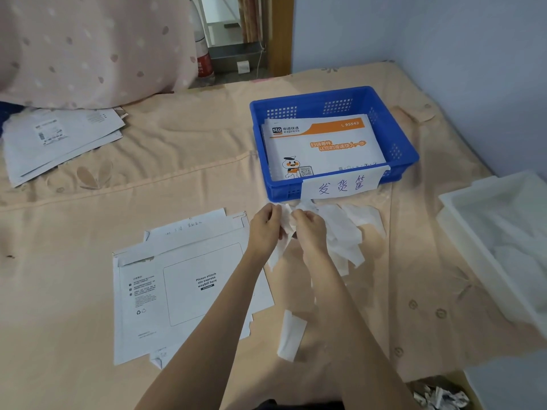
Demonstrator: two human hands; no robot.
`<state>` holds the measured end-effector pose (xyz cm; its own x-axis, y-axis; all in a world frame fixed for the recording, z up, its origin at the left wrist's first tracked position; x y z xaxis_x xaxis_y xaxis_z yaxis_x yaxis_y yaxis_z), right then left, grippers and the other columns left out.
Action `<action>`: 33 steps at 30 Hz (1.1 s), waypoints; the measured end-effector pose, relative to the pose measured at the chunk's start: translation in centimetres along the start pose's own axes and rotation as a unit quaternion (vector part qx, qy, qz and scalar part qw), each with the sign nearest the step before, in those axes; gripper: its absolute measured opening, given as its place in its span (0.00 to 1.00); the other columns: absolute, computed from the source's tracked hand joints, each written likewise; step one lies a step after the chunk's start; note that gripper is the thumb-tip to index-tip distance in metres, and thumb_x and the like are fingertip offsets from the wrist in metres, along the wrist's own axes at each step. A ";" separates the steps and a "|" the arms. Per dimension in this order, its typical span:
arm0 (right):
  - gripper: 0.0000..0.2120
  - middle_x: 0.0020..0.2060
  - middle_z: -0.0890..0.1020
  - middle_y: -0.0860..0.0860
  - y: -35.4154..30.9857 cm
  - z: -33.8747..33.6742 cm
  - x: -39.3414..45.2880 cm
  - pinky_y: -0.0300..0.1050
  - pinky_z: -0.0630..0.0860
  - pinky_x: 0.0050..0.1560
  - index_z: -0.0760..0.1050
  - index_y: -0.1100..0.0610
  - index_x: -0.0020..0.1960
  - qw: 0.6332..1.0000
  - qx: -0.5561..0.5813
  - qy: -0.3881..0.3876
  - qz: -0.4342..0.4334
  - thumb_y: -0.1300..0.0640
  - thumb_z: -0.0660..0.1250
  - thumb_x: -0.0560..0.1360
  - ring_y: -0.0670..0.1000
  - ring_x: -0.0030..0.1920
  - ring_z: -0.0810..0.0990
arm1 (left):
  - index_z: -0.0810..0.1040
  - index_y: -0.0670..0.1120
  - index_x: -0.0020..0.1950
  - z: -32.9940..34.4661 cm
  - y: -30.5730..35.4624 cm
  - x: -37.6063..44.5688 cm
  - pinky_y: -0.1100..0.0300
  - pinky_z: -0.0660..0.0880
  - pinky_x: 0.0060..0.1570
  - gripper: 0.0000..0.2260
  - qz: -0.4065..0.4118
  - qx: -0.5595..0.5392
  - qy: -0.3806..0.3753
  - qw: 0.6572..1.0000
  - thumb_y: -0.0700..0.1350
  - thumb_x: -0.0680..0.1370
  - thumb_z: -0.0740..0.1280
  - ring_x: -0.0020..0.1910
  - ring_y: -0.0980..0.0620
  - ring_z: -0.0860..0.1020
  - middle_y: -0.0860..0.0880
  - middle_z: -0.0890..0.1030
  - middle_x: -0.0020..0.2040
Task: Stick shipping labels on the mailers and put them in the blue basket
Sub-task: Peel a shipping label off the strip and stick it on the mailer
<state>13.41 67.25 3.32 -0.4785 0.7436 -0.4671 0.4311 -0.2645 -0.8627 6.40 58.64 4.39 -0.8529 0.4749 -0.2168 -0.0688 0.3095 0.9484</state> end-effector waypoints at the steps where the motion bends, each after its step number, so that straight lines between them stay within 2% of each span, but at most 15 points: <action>1: 0.10 0.40 0.81 0.56 -0.2 0.1 0.0 0.56 0.78 0.53 0.75 0.61 0.41 1.000 0.004 -0.006 0.008 0.56 0.60 0.76 0.56 0.44 0.79 | 0.67 0.43 0.35 0.0 -0.1 0.1 0.58 0.70 0.36 0.15 0.004 0.008 -0.005 1.000 0.42 0.82 0.56 0.29 0.52 0.71 0.47 0.72 0.30; 4: 0.14 0.45 0.82 0.53 -1.1 0.1 0.1 0.51 0.78 0.51 0.76 0.61 0.49 0.999 -0.025 -0.020 -0.020 0.50 0.61 0.76 0.54 0.48 0.80 | 0.68 0.42 0.36 0.0 -0.4 0.3 0.54 0.69 0.37 0.15 0.009 0.023 -0.021 0.999 0.42 0.82 0.56 0.31 0.51 0.70 0.45 0.71 0.31; 6: 0.10 0.44 0.79 0.49 -2.0 0.0 -0.1 0.43 0.73 0.47 0.77 0.59 0.50 0.987 -0.130 -0.006 -0.097 0.54 0.61 0.79 0.49 0.46 0.77 | 0.71 0.40 0.38 0.1 -0.3 0.2 0.54 0.70 0.36 0.13 0.014 0.019 -0.028 0.999 0.41 0.81 0.57 0.30 0.51 0.70 0.44 0.72 0.33; 8: 0.08 0.44 0.77 0.47 -2.1 0.0 -0.3 0.40 0.70 0.45 0.77 0.58 0.51 0.979 -0.164 0.017 -0.122 0.56 0.61 0.79 0.47 0.46 0.75 | 0.71 0.40 0.38 0.0 -0.1 0.2 0.54 0.72 0.36 0.13 0.020 0.015 -0.022 0.999 0.41 0.81 0.57 0.29 0.54 0.71 0.46 0.73 0.33; 11: 0.05 0.41 0.76 0.48 -0.7 0.1 0.4 0.44 0.72 0.46 0.74 0.59 0.46 0.999 -0.035 0.018 -0.009 0.59 0.61 0.78 0.49 0.45 0.75 | 0.71 0.40 0.38 -0.4 0.1 0.0 0.54 0.74 0.37 0.13 0.017 -0.021 0.003 1.000 0.41 0.82 0.57 0.26 0.59 0.72 0.47 0.72 0.31; 13: 0.08 0.38 0.75 0.52 -0.1 0.3 0.4 0.45 0.72 0.43 0.72 0.59 0.40 0.998 0.021 0.017 0.060 0.60 0.60 0.78 0.50 0.40 0.74 | 0.71 0.40 0.38 -0.4 -0.1 -0.3 0.54 0.75 0.37 0.13 -0.001 -0.048 0.026 0.999 0.40 0.82 0.57 0.25 0.60 0.72 0.49 0.72 0.30; 14: 0.08 0.39 0.75 0.52 -0.2 0.3 0.3 0.44 0.71 0.42 0.72 0.58 0.42 0.998 0.002 0.028 0.048 0.59 0.59 0.78 0.50 0.39 0.74 | 0.70 0.41 0.37 -0.4 -0.2 -0.5 0.55 0.75 0.36 0.13 -0.016 -0.059 0.039 0.997 0.40 0.82 0.57 0.26 0.59 0.72 0.48 0.72 0.30; 16: 0.08 0.45 0.76 0.49 -1.5 0.0 -0.2 0.42 0.70 0.44 0.73 0.59 0.51 0.993 -0.089 0.065 -0.047 0.57 0.58 0.80 0.48 0.44 0.74 | 0.71 0.42 0.39 -0.3 -0.7 -0.5 0.57 0.75 0.35 0.13 -0.071 -0.077 0.054 0.993 0.43 0.81 0.57 0.31 0.54 0.75 0.46 0.75 0.34; 19: 0.10 0.44 0.75 0.47 -2.7 0.2 -1.1 0.44 0.73 0.44 0.72 0.59 0.55 0.956 -0.225 0.099 -0.163 0.54 0.56 0.82 0.48 0.45 0.75 | 0.75 0.44 0.48 0.4 -1.1 -0.6 0.54 0.77 0.39 0.18 -0.164 -0.069 0.034 0.984 0.58 0.80 0.57 0.40 0.46 0.79 0.45 0.80 0.43; 21: 0.11 0.45 0.80 0.50 -2.9 0.5 -1.4 0.47 0.76 0.45 0.72 0.58 0.53 0.934 -0.271 0.112 -0.204 0.52 0.56 0.82 0.52 0.47 0.79 | 0.75 0.43 0.42 0.3 -0.7 -0.4 0.53 0.75 0.41 0.22 -0.137 0.011 0.051 0.989 0.62 0.78 0.58 0.39 0.49 0.78 0.47 0.79 0.39; 22: 0.11 0.46 0.81 0.52 -2.8 0.6 -1.4 0.46 0.76 0.45 0.72 0.58 0.53 0.930 -0.279 0.113 -0.211 0.52 0.55 0.82 0.53 0.48 0.80 | 0.72 0.43 0.37 0.1 -0.3 -0.4 0.53 0.72 0.40 0.21 -0.109 0.032 0.073 0.991 0.59 0.79 0.59 0.36 0.50 0.75 0.48 0.76 0.35; 25: 0.08 0.46 0.80 0.52 -2.2 0.7 -1.1 0.46 0.76 0.48 0.72 0.58 0.50 0.964 -0.184 0.085 -0.170 0.55 0.57 0.81 0.53 0.50 0.80 | 0.64 0.43 0.33 0.0 0.1 -0.5 0.54 0.67 0.37 0.16 -0.091 -0.010 0.103 0.990 0.45 0.80 0.58 0.33 0.49 0.66 0.47 0.68 0.30; 28: 0.07 0.43 0.79 0.52 -1.1 0.8 -1.0 0.52 0.79 0.52 0.73 0.57 0.43 0.996 -0.007 0.057 -0.070 0.59 0.60 0.79 0.54 0.50 0.80 | 0.66 0.42 0.35 0.4 -0.6 -1.0 0.62 0.68 0.27 0.15 -0.171 -0.139 0.096 0.971 0.44 0.81 0.58 0.29 0.51 0.67 0.46 0.67 0.31; 31: 0.09 0.40 0.81 0.58 0.5 0.9 -1.1 0.46 0.79 0.41 0.75 0.60 0.40 0.987 0.143 0.038 0.055 0.62 0.62 0.78 0.54 0.39 0.80 | 0.69 0.43 0.35 0.6 -1.3 -1.6 0.67 0.63 0.20 0.16 -0.237 -0.250 0.082 0.935 0.45 0.82 0.59 0.18 0.56 0.64 0.49 0.68 0.23; 33: 0.04 0.38 0.79 0.57 0.9 0.9 -1.5 0.41 0.77 0.32 0.76 0.64 0.50 0.957 0.263 0.013 0.123 0.64 0.63 0.78 0.53 0.35 0.79 | 0.68 0.43 0.36 0.6 -1.5 -2.0 0.67 0.61 0.19 0.15 -0.270 -0.341 0.082 0.897 0.44 0.82 0.59 0.16 0.56 0.62 0.51 0.66 0.19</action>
<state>13.86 65.37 3.04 -0.3900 0.6329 -0.6688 0.0795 -0.7004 -0.7093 8.52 57.68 3.26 -0.6612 0.2623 -0.7029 -0.7471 -0.1449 0.6487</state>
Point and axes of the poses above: each hand's wrist, its own x-axis towards the middle knuckle, its own z-axis out of the palm, y = z × x, the point moved 6 cm from there along x, towards the middle knuckle
